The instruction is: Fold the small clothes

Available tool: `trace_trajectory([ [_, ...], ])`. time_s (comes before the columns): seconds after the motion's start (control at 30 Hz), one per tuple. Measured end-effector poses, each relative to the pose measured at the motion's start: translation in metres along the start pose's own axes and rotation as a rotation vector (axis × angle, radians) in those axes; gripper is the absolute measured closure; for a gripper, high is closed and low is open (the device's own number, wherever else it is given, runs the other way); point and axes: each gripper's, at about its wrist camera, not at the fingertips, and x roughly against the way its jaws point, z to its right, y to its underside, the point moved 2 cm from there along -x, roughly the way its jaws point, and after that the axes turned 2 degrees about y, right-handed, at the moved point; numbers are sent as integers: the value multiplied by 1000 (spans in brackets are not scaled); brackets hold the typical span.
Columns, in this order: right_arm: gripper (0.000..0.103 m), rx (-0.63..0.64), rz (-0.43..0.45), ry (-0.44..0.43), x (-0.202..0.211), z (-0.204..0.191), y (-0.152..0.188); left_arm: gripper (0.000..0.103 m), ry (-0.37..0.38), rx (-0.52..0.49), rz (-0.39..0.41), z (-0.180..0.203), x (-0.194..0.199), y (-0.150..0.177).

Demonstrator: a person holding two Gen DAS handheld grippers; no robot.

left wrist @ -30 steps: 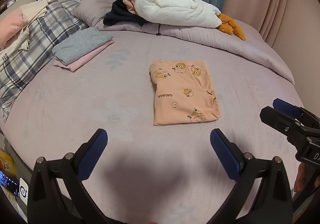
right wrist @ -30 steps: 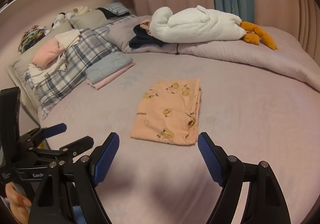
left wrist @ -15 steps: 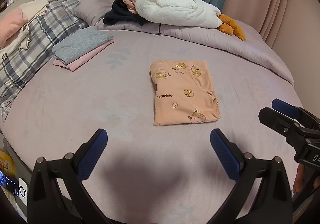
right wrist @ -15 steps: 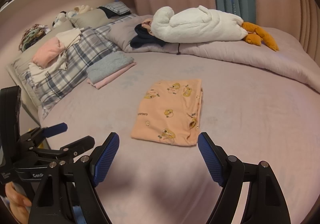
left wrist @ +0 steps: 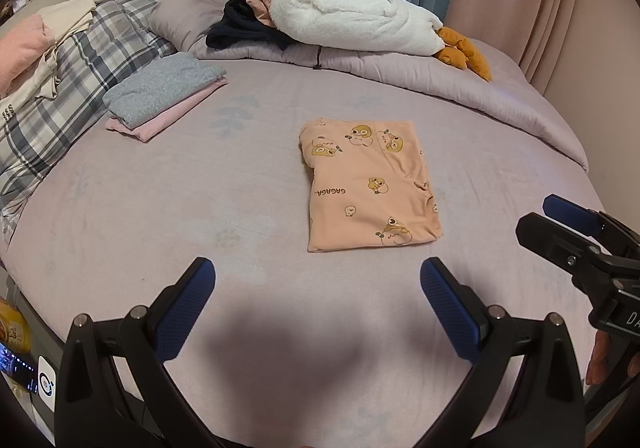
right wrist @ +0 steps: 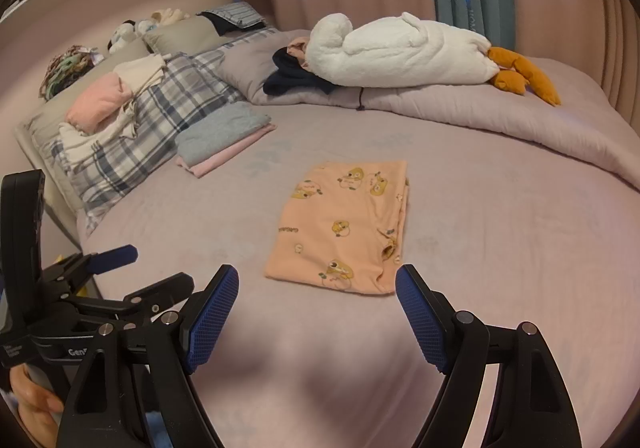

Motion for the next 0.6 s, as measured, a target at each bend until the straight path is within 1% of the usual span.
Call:
trace_trajectory([
  [0.27,22,7,-10,-5,-3,-1,-1,0,-3,2,10,0,-1,0],
  [0.6,22,9,-13,-6,-4,0,-2,0,-14,23,-6,-4,-3,1],
])
